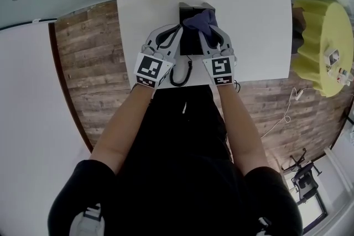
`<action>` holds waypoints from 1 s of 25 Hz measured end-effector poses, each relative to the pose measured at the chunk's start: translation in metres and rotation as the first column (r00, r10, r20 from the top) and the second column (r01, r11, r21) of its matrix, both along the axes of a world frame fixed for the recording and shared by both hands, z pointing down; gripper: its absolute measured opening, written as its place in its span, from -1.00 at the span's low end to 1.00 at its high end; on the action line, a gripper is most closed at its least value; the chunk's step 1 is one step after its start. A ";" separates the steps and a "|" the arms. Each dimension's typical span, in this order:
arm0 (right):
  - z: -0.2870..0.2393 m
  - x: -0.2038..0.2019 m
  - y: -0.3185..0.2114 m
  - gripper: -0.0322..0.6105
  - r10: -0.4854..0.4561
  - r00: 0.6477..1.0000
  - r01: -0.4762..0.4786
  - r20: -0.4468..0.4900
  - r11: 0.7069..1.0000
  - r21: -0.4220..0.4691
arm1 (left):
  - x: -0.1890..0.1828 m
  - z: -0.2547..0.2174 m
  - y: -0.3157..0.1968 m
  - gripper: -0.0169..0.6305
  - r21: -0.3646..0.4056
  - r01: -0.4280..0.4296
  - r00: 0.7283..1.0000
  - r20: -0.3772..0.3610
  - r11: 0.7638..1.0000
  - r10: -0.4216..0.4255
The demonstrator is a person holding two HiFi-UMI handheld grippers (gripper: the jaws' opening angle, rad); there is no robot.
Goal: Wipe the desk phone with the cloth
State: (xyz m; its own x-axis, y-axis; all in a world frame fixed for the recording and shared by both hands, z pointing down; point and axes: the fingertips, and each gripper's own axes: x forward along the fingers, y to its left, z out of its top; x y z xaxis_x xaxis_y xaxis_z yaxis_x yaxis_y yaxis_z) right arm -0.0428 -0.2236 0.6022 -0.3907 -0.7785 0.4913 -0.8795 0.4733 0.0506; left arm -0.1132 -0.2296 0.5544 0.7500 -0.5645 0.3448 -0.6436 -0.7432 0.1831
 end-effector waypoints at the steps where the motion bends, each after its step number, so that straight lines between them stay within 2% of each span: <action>1: 0.001 0.000 0.002 -0.60 0.005 1.000 -0.005 0.003 1.000 0.000 | 0.000 0.001 0.001 -0.91 0.000 0.002 1.000 -0.001 1.000 -0.002; 11: 0.012 0.000 0.028 -0.60 -0.011 1.000 0.011 0.008 1.000 -0.008 | -0.001 0.012 0.019 -0.91 -0.016 0.038 0.999 0.001 0.999 -0.038; 25: 0.035 -0.004 0.071 -0.60 -0.085 0.996 0.085 0.003 0.990 -0.111 | 0.002 0.010 0.051 -0.91 -0.015 0.079 0.997 0.015 0.997 -0.079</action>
